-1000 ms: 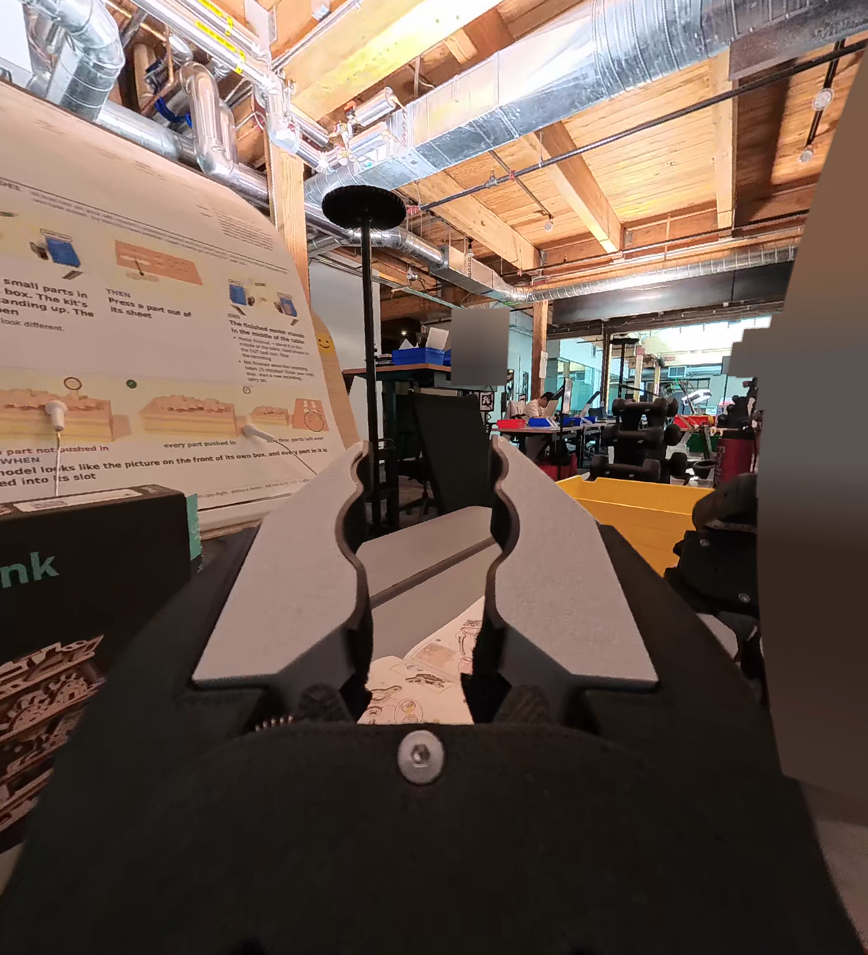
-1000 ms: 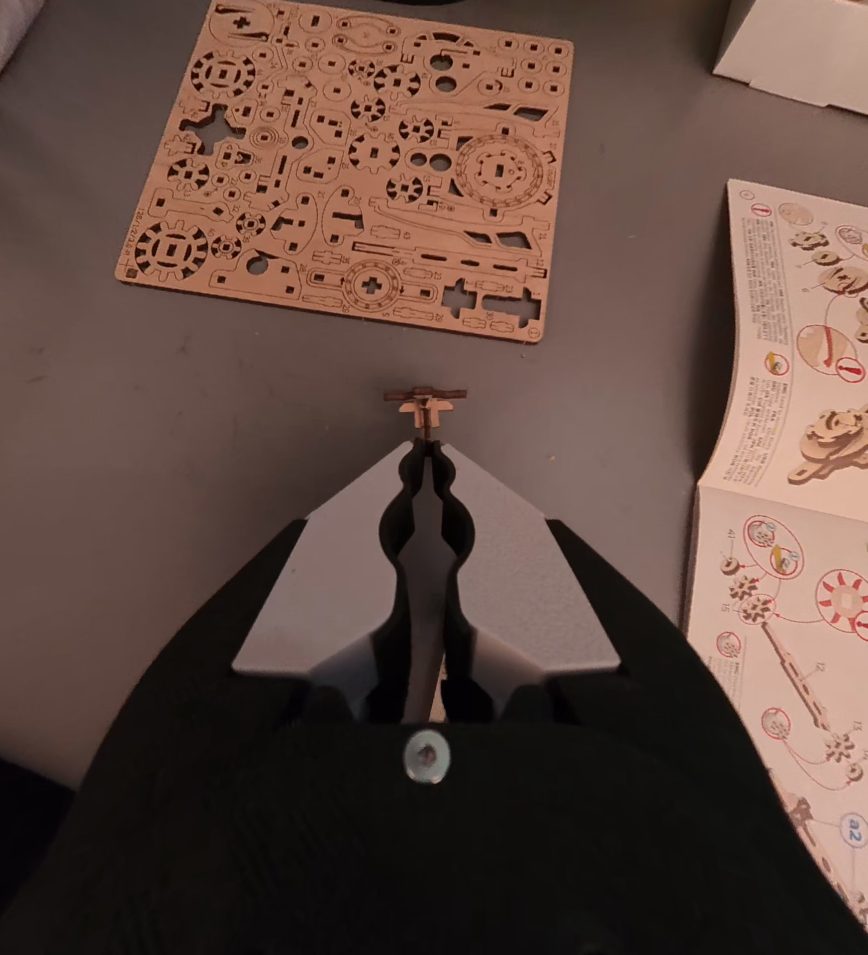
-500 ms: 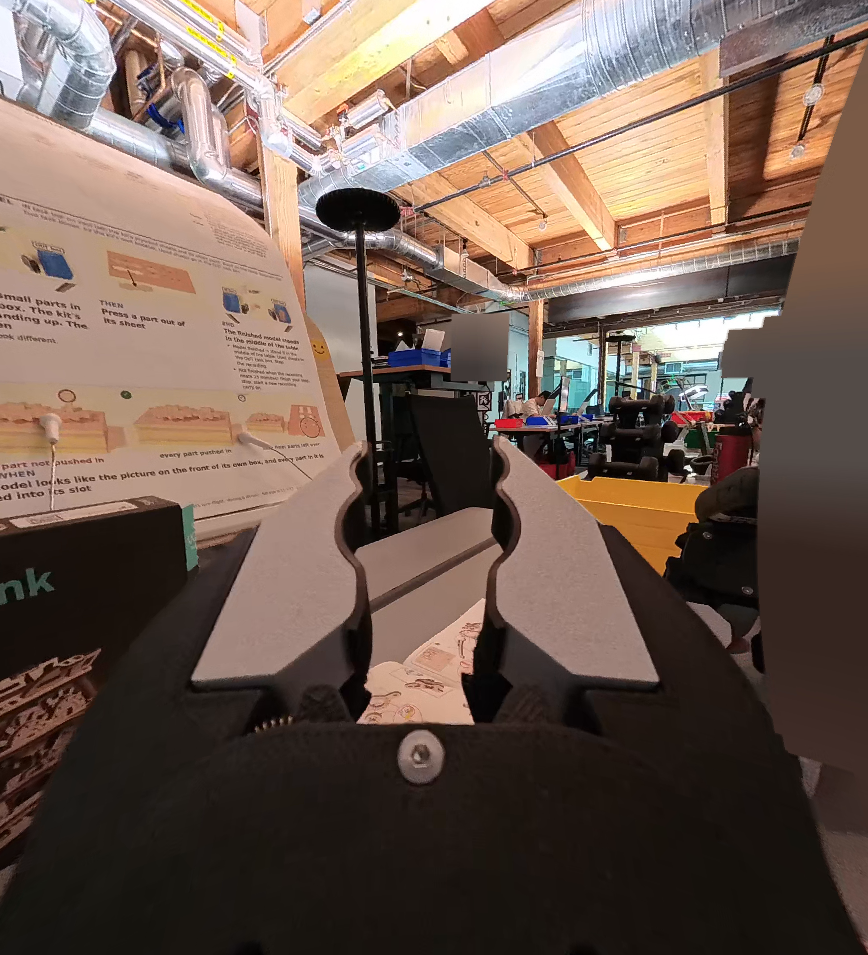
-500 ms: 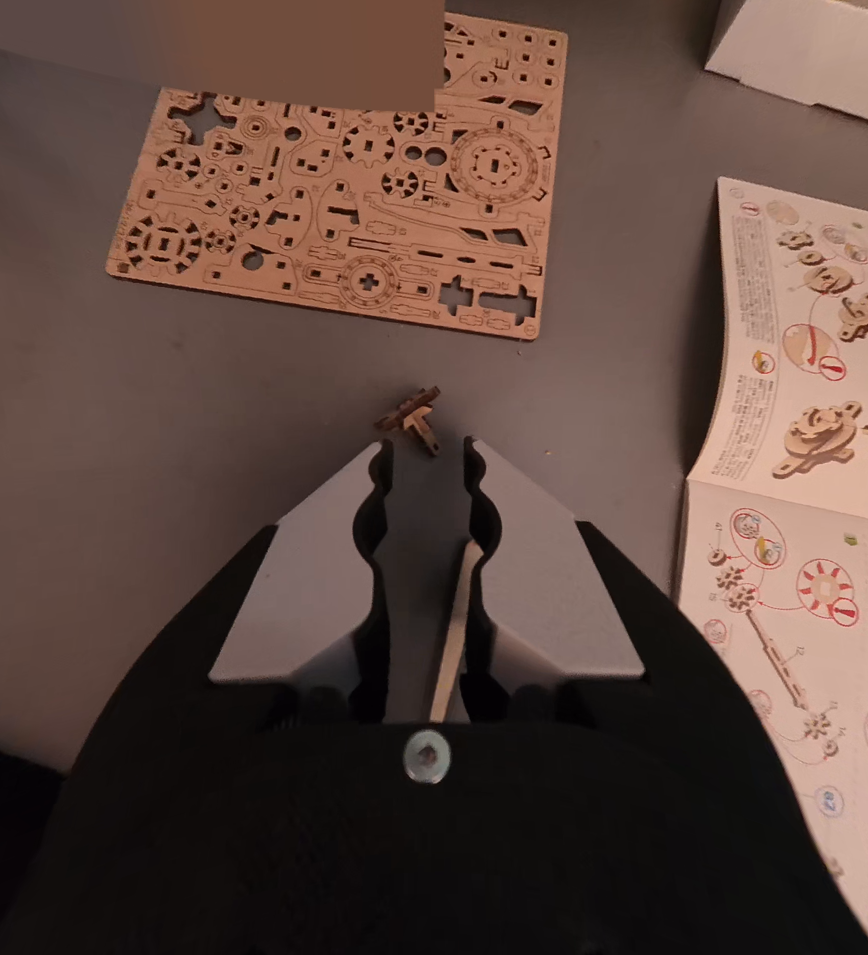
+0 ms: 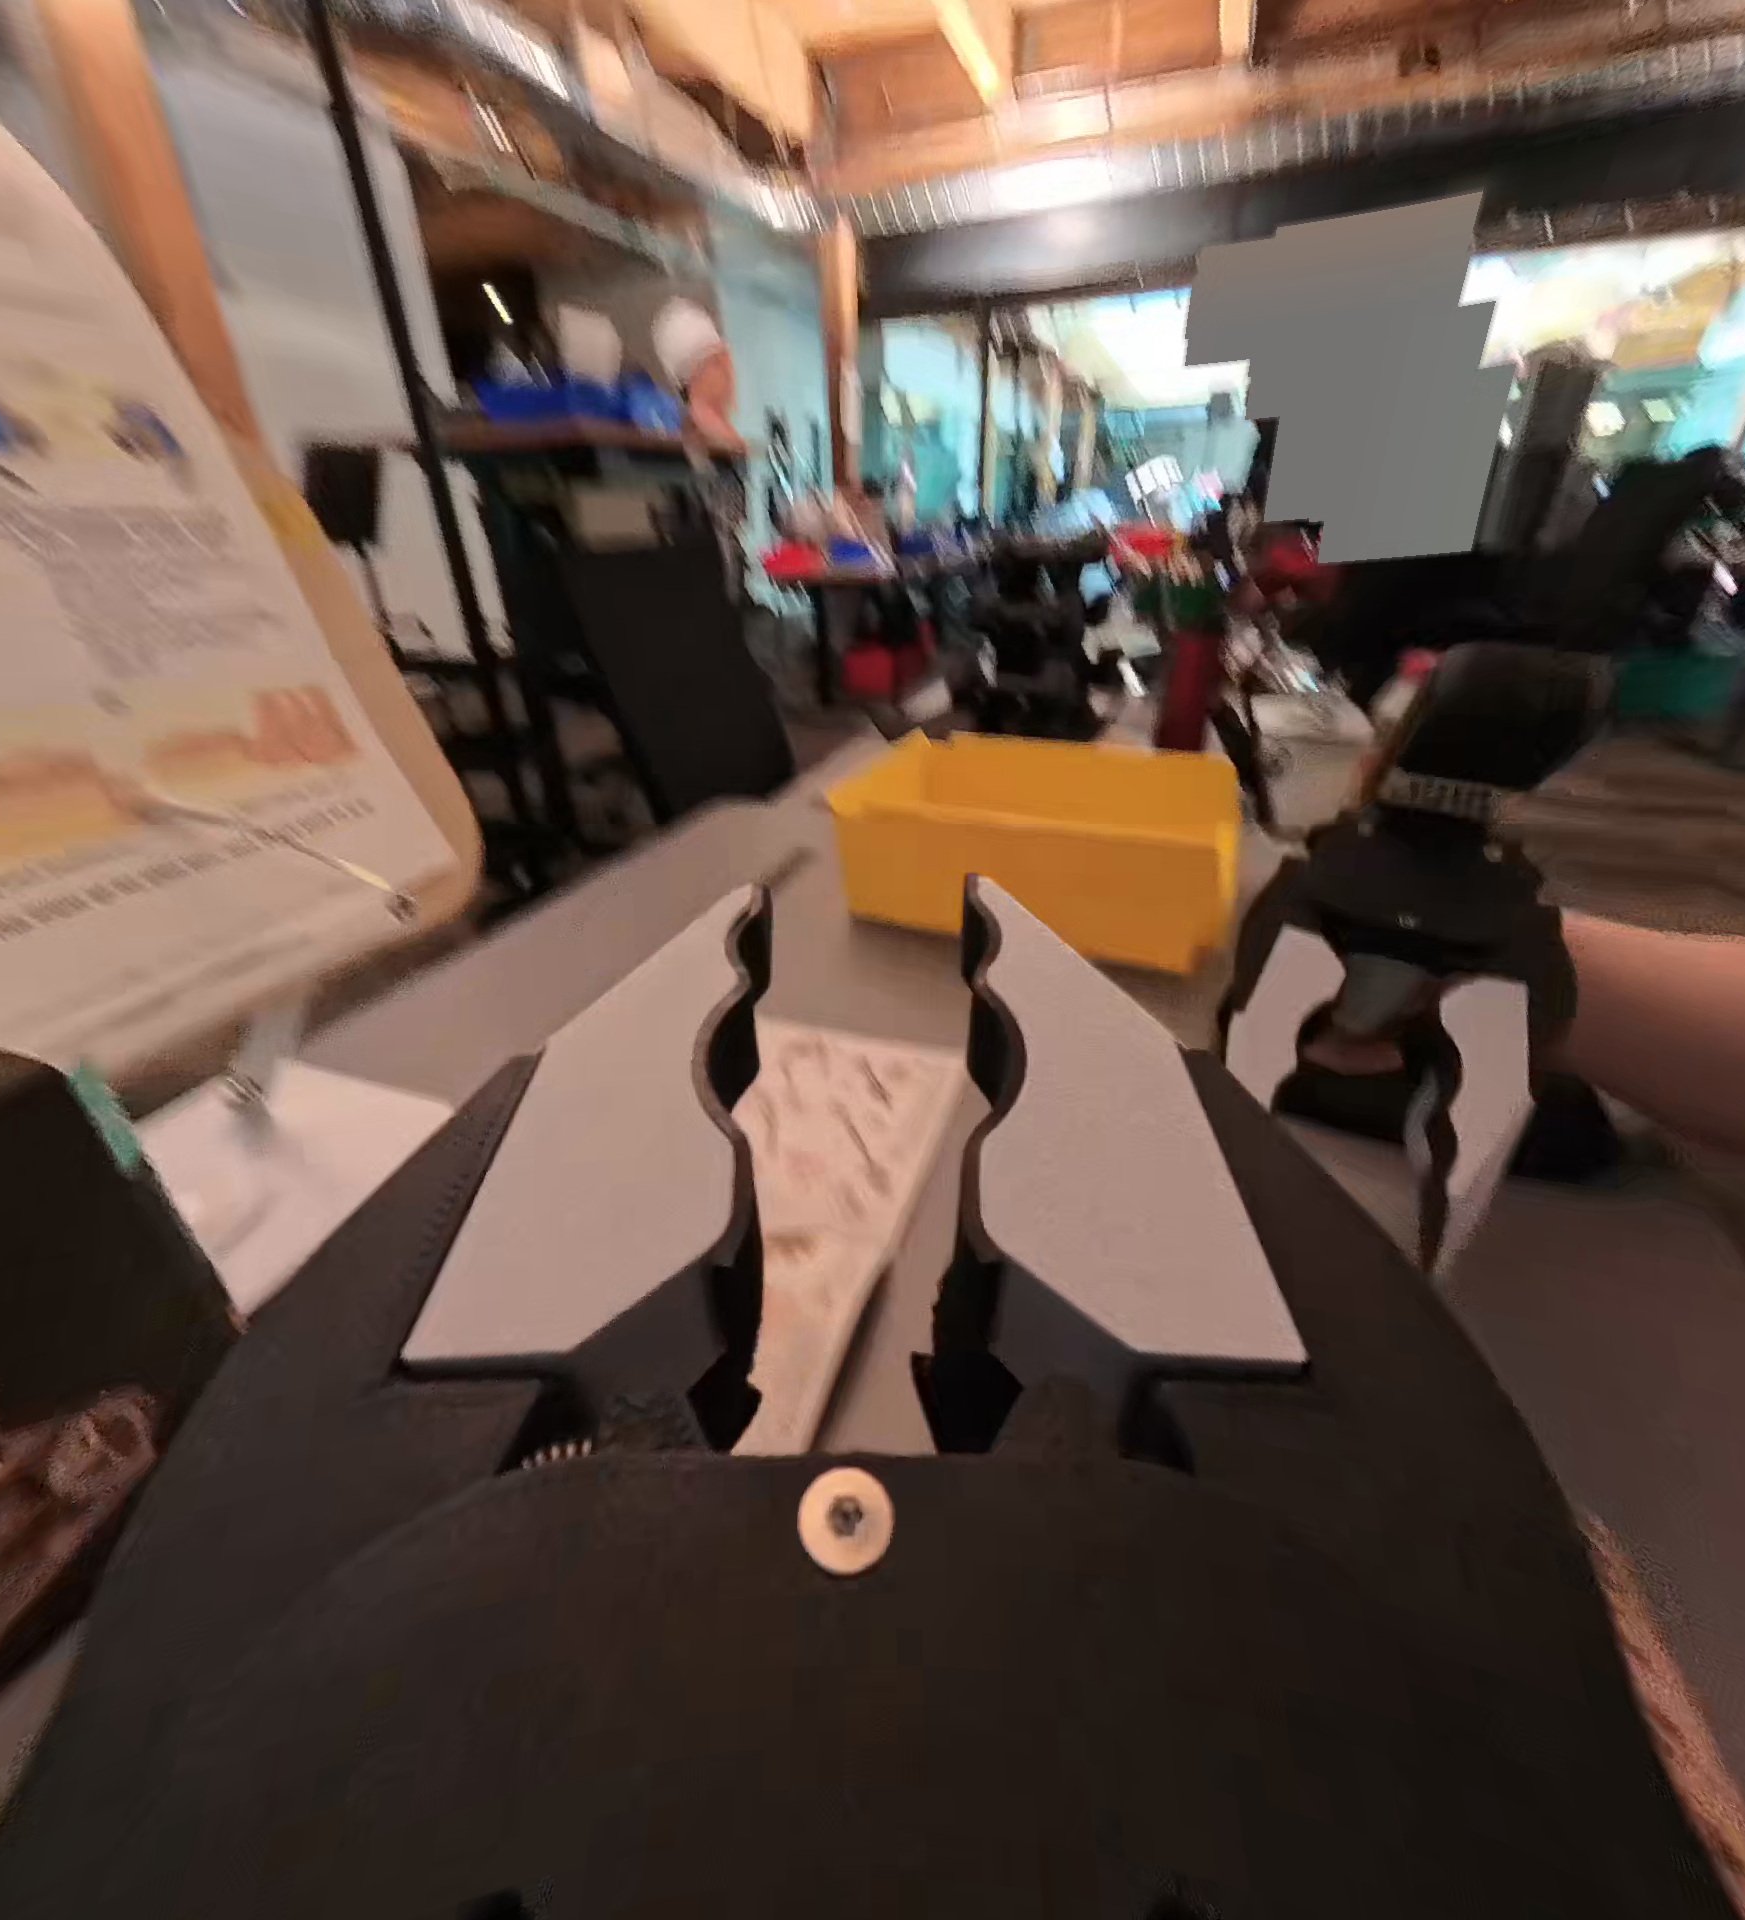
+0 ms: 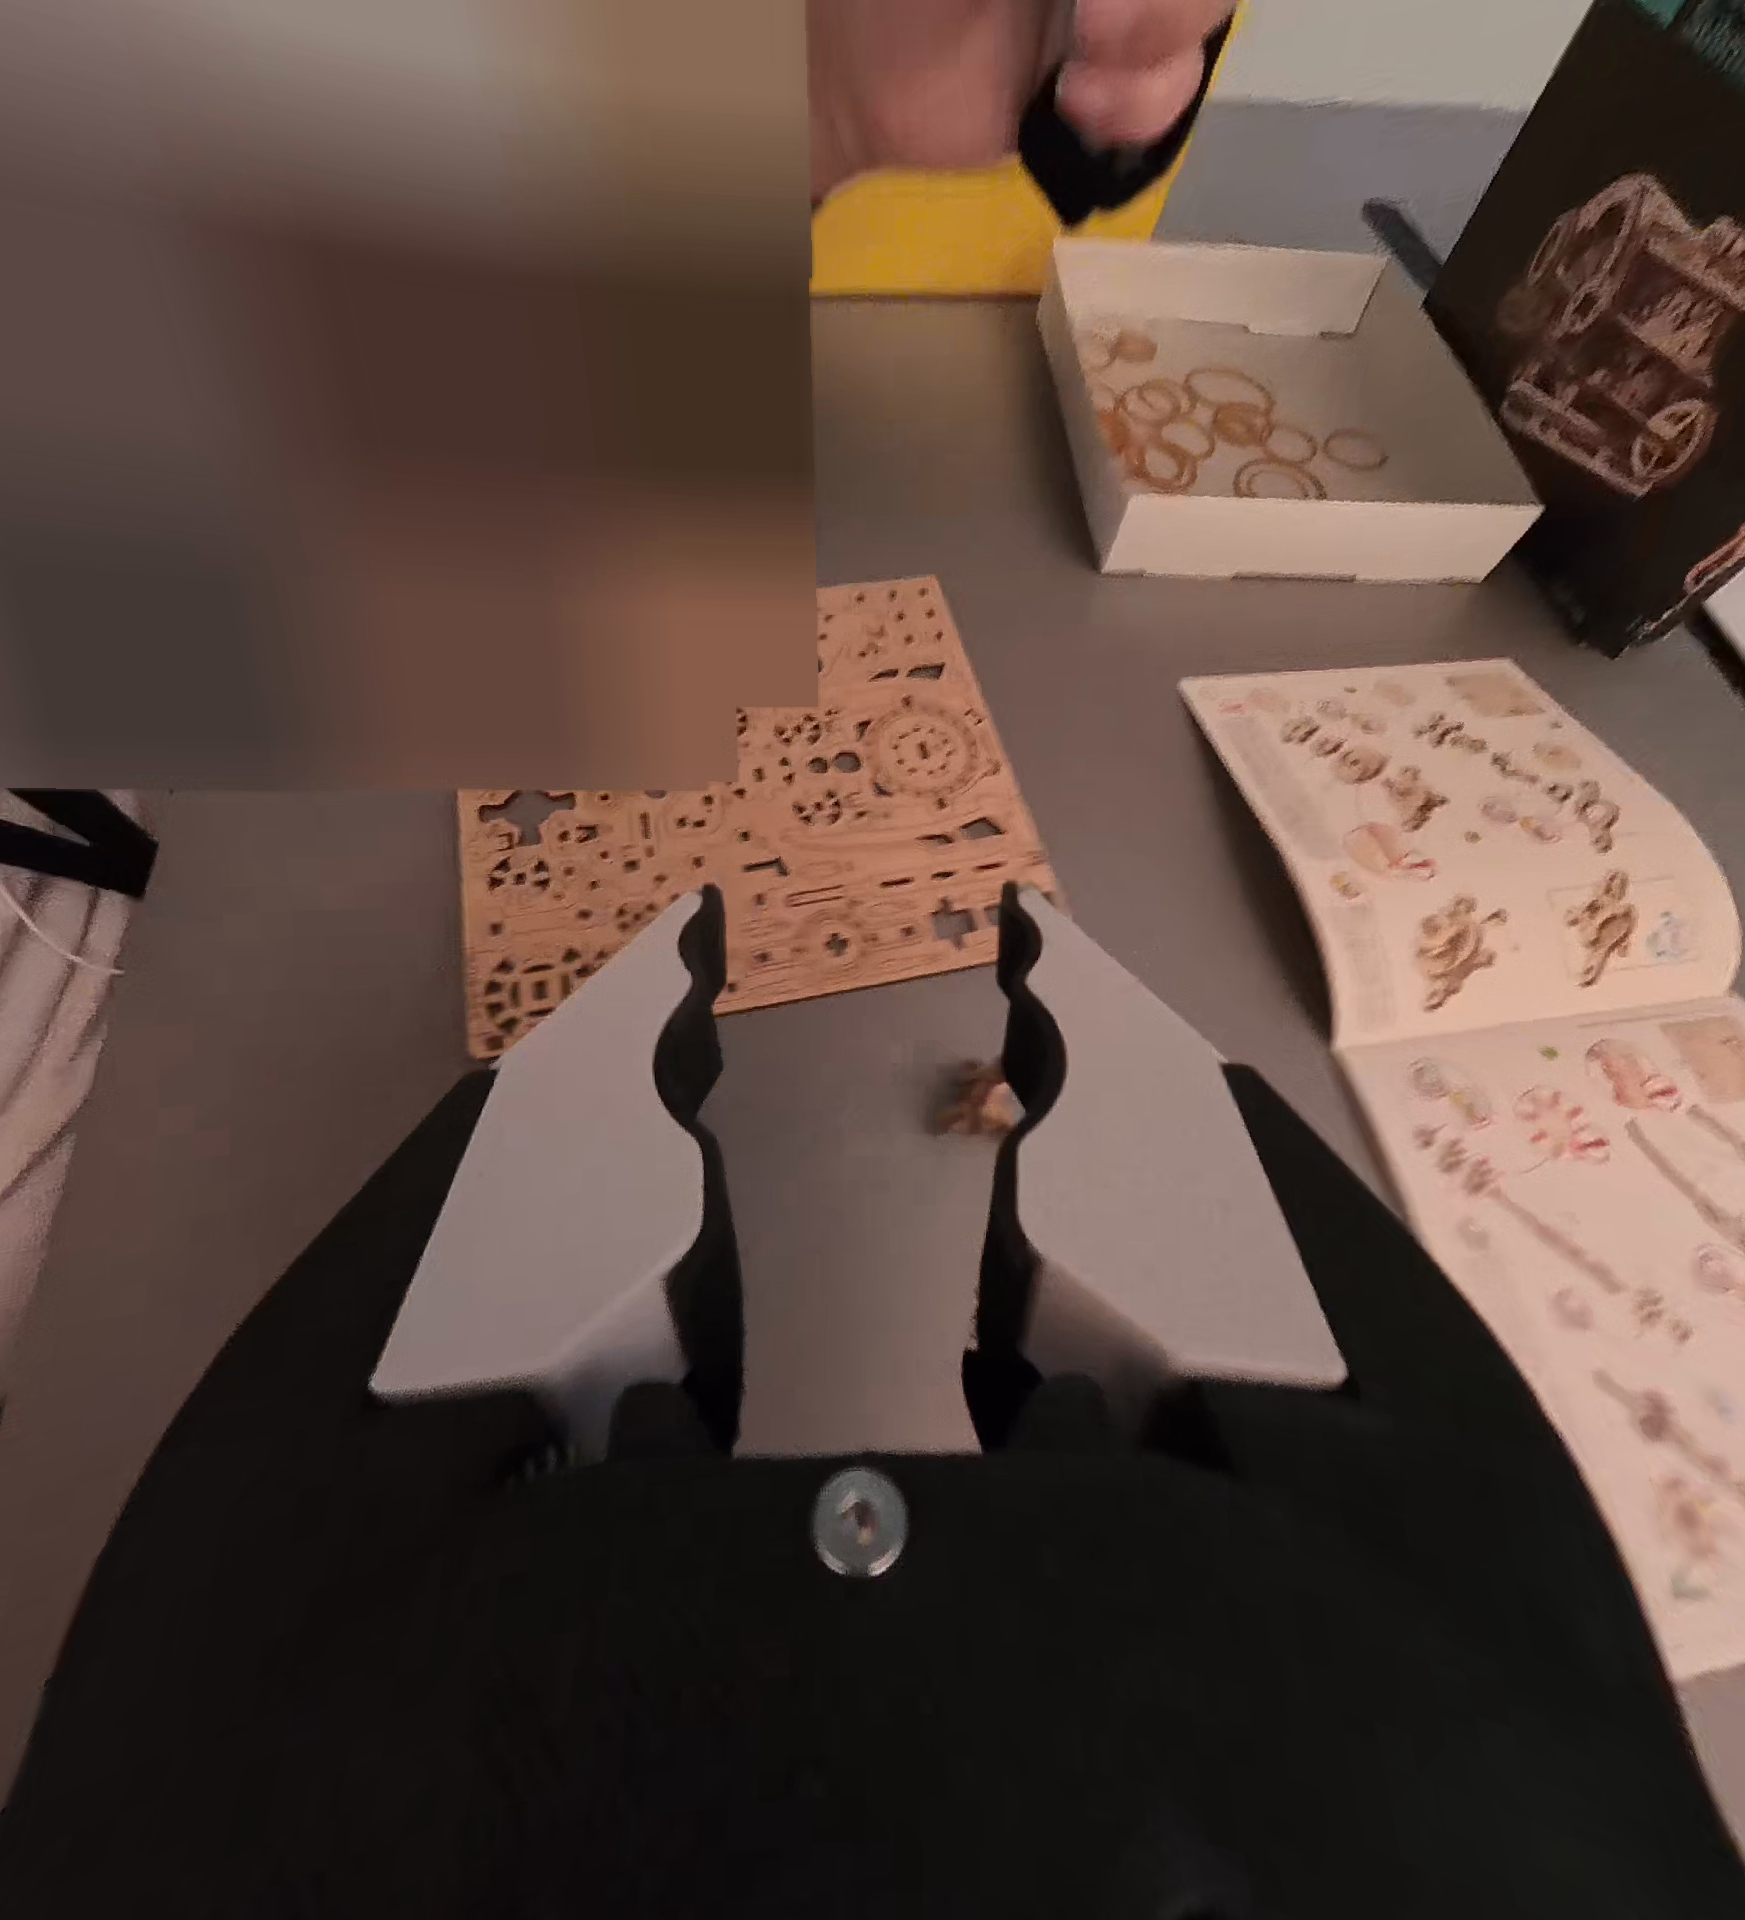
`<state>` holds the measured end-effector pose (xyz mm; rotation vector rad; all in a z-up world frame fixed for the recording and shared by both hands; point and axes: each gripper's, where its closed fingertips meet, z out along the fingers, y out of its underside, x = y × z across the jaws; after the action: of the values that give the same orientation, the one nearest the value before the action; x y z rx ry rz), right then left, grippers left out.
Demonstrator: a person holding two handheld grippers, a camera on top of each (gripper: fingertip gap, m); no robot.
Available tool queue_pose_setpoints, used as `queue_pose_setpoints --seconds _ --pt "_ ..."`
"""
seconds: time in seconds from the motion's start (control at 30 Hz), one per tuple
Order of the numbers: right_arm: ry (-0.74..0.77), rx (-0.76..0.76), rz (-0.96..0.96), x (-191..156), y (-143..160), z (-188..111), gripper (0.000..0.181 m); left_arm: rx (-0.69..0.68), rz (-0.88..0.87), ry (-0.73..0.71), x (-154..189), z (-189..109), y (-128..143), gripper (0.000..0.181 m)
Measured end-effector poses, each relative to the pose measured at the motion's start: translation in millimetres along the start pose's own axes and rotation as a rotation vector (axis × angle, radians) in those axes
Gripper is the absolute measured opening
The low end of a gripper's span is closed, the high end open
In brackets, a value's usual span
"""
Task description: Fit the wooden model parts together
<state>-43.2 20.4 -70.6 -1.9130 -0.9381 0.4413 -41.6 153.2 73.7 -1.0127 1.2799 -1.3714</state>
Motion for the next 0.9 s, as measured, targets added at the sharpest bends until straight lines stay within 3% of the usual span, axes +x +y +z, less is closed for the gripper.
queue_pose_setpoints --seconds 0.1,0.23,0.3,0.4,0.47,0.53,0.63,0.9 --pt "0.032 -0.064 0.021 -41 21 8 0.056 -0.274 -0.030 0.083 19 -16 42 0.041" --pt "0.063 -0.050 0.114 -80 37 21 0.061 -0.559 0.126 -0.006 23 -50 108 0.052" --pt "0.117 -0.034 0.167 -82 41 27 0.063 -0.638 0.149 -0.040 26 -65 129 0.055" --pt "0.148 -0.001 0.268 -85 41 37 0.071 -0.732 0.040 -0.027 36 -83 157 0.065" --pt "0.150 -0.035 0.294 -89 46 43 0.078 -0.781 -0.041 -0.067 32 -93 174 0.078" --pt "0.181 -0.067 0.288 -88 49 46 0.082 -0.784 -0.082 -0.115 26 -100 184 0.078" --pt "0.207 -0.093 0.340 -89 55 51 0.083 -0.724 -0.156 -0.112 26 -97 182 0.077" --pt "0.299 -0.151 0.346 -87 62 53 0.087 -0.772 -0.235 -0.064 32 -103 194 0.081"
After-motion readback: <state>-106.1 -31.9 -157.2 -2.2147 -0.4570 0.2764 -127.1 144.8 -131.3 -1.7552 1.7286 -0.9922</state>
